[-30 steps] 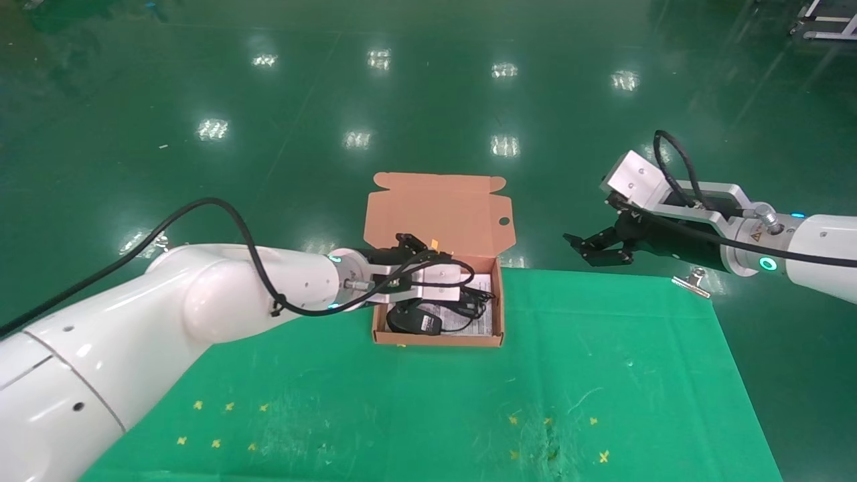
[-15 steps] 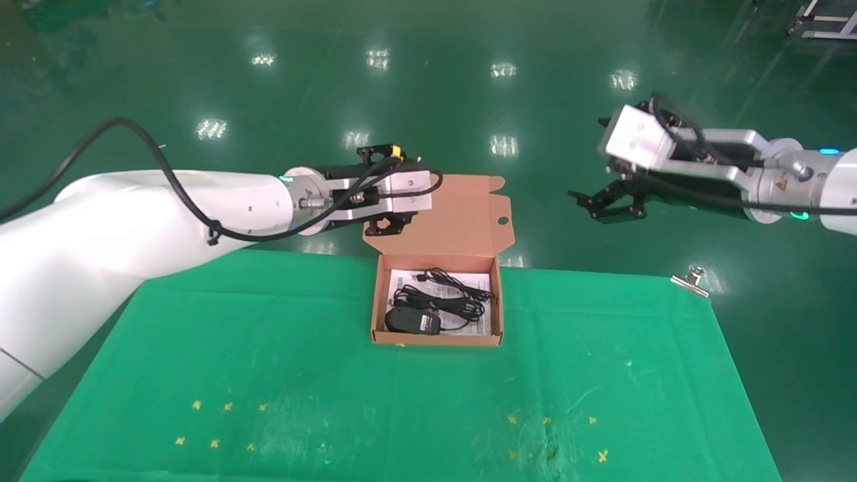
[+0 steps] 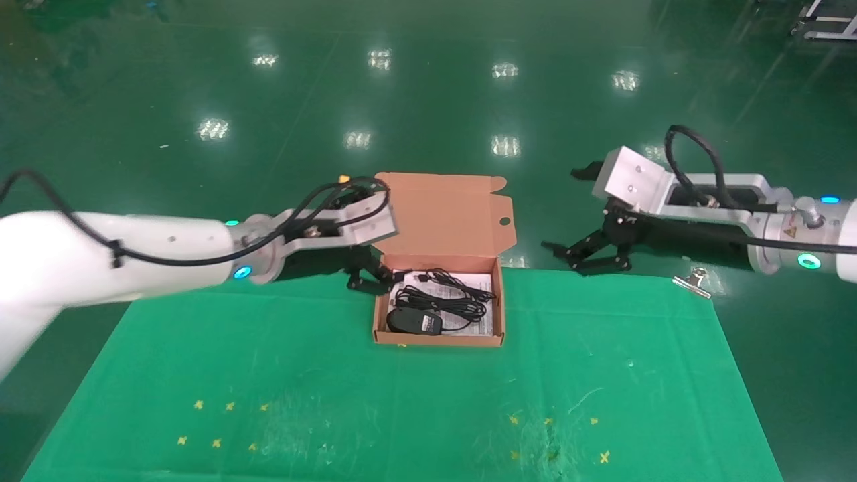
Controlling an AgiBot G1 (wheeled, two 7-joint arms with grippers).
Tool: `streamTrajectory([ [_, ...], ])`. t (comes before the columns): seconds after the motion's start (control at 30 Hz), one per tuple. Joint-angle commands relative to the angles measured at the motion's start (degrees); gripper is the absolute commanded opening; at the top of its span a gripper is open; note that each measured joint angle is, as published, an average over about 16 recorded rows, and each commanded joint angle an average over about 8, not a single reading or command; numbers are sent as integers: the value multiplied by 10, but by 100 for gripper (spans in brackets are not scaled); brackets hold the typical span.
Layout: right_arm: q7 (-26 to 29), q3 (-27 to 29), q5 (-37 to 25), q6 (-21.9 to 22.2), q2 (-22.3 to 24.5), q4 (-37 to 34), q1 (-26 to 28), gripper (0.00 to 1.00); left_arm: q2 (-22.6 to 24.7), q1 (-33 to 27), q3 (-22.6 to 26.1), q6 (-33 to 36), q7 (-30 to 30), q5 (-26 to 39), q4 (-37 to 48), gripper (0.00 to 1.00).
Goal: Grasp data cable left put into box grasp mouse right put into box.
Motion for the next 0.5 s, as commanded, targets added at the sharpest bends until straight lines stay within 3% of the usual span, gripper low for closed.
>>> streamTrajectory([
  [0.03,0,10,18,-13,4,4,-11,100,-12,12,-16,18,1,-22,-9,100],
  [0.5,-2,78,143,-105,28,28,-85,100,-100,93,-126,145,5,-177,-69,100],
])
